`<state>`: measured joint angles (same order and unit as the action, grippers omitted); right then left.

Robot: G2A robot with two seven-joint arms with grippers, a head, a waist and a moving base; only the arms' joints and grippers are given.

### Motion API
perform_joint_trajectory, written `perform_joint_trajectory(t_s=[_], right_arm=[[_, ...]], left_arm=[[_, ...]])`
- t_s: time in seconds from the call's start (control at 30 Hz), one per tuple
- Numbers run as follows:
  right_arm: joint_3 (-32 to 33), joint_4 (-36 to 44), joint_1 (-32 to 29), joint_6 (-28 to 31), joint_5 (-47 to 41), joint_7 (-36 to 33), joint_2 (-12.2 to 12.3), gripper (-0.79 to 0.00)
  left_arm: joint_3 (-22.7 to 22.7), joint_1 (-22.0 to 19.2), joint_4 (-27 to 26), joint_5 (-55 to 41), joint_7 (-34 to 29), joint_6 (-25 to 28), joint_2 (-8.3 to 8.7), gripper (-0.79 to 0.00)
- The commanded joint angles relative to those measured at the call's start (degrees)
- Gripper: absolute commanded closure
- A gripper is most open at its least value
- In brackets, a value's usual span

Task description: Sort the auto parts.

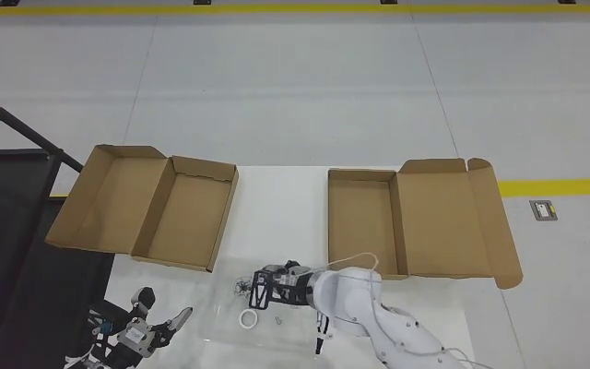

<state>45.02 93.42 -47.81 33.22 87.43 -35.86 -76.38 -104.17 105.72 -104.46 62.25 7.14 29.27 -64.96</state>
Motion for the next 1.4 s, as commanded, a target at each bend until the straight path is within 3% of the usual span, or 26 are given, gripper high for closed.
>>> perform_joint_trajectory(t_s=[0.0, 0.2, 0.33, 0.53, 0.8, 1.13, 1.2, 1.33, 1.37], right_arm=[[2.6, 3.0, -1.8, -3.9, 2.0, 1.6, 0.5, 0.0], [12.7, 9.9, -7.9, -13.9, 6.7, 3.3, 2.2, 0.0], [17.2, 7.4, -8.1, -19.9, 7.7, -0.4, 2.4, 0.0], [20.4, -9.2, -1.2, -23.4, 1.1, -2.3, 1.5, 0.0], [17.2, -32.9, 11.5, -21.4, -4.5, -2.9, -0.7, 0.0], [13.9, -48.5, 19.9, -18.5, -8.4, 0.0, -3.0, 0.0], [13.5, -50.2, 20.8, -18.0, -8.7, 0.3, -3.3, -0.037], [12.8, -53.2, 22.3, -17.6, -9.3, 0.6, -3.9, -0.234], [12.8, -53.7, 22.5, -17.6, -9.7, 1.1, -4.0, -0.317]], left_arm=[[0.0, 0.0, 0.0, 0.0, 0.0, 0.0, 0.0, -0.785], [0.0, 0.0, 0.0, 0.0, 0.0, 0.0, 0.0, -0.785], [0.0, 0.0, 0.0, 0.0, 0.0, 0.0, 0.0, -0.785], [0.0, 0.0, 0.0, 0.0, 0.0, 0.0, 0.0, -0.785], [0.0, 0.0, 0.0, 0.0, 0.0, 0.0, 0.0, -0.785], [0.0, 0.0, 0.0, 0.0, 0.0, 0.0, 0.0, -0.785], [0.0, 0.0, 0.0, 0.0, 0.0, 0.0, 0.0, -0.785], [0.0, 0.0, 0.0, 0.0, 0.0, 0.0, 0.0, -0.785], [0.0, 0.0, 0.0, 0.0, 0.0, 0.0, 0.0, -0.785]])
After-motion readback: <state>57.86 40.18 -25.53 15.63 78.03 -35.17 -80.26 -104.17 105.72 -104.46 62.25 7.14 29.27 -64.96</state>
